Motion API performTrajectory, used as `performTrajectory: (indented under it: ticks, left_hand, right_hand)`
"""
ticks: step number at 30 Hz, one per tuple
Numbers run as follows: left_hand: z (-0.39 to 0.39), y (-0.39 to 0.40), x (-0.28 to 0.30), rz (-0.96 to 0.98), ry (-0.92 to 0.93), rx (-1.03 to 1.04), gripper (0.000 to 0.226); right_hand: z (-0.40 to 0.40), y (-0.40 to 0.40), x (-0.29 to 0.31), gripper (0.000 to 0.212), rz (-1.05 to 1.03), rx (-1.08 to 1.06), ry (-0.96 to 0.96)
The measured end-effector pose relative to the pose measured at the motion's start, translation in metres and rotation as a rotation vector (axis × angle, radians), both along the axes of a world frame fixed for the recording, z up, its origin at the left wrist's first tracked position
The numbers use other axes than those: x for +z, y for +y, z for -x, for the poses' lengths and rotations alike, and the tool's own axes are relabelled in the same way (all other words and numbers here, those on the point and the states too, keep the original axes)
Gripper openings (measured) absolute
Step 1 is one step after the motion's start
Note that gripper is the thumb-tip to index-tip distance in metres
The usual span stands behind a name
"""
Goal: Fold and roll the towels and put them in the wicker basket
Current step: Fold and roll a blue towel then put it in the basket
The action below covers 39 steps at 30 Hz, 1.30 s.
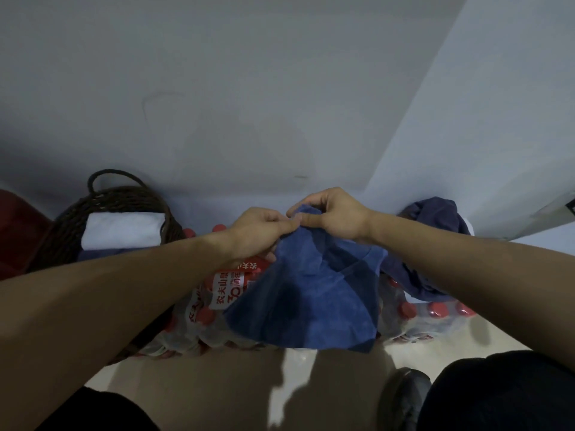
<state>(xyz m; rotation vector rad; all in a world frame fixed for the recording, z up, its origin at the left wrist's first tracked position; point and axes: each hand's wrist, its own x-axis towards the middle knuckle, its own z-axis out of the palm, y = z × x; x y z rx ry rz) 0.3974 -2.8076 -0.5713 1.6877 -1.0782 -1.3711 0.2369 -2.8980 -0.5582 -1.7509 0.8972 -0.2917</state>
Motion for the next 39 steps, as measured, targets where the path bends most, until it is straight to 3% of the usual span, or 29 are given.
performTrajectory:
  ticks: [2,6,11,18,23,29,33,37,39]
  left_hand:
    - [-0.003,0.001,0.002,-0.03,0.049,0.008,0.027]
    - [-0.009,0.004,0.003,-0.019,-0.012,-0.016,0.015]
    - [-0.007,0.004,0.004,0.02,-0.101,-0.042,0.02]
    - [-0.005,0.001,0.001,-0.036,-0.029,-0.077,0.018]
    - [-0.008,-0.002,-0.005,-0.033,-0.222,-0.167,0.004]
    - [-0.024,0.003,-0.01,-0.122,-0.505,-0.332,0.011]
    - [-0.043,0.012,-0.011,-0.19,-0.497,-0.254,0.029]
    - [-0.05,0.018,-0.009,-0.103,-0.286,-0.155,0.033]
    - [-0.05,0.022,-0.007,-0.104,-0.264,-0.226,0.03]
  right_hand:
    - [0.0,0.0,0.002,0.018,0.032,0.016,0.008]
    - [0.003,0.001,0.001,0.023,0.034,-0.035,-0.069]
    - [0.006,0.001,0.003,0.017,-0.047,0.056,-0.065]
    - [0.012,-0.003,0.003,0.018,-0.065,0.022,-0.082]
    - [0.01,-0.002,0.001,0.007,-0.113,-0.11,-0.161]
    - [0.011,-0.01,0.0,0.005,-0.099,-0.2,-0.234]
    - [0.022,-0.015,-0.005,0.007,-0.19,-0.22,-0.245]
    - [0.025,-0.017,-0.008,0.006,-0.179,-0.261,-0.23]
    - [0.025,-0.02,-0.008,0.007,-0.144,-0.307,-0.217]
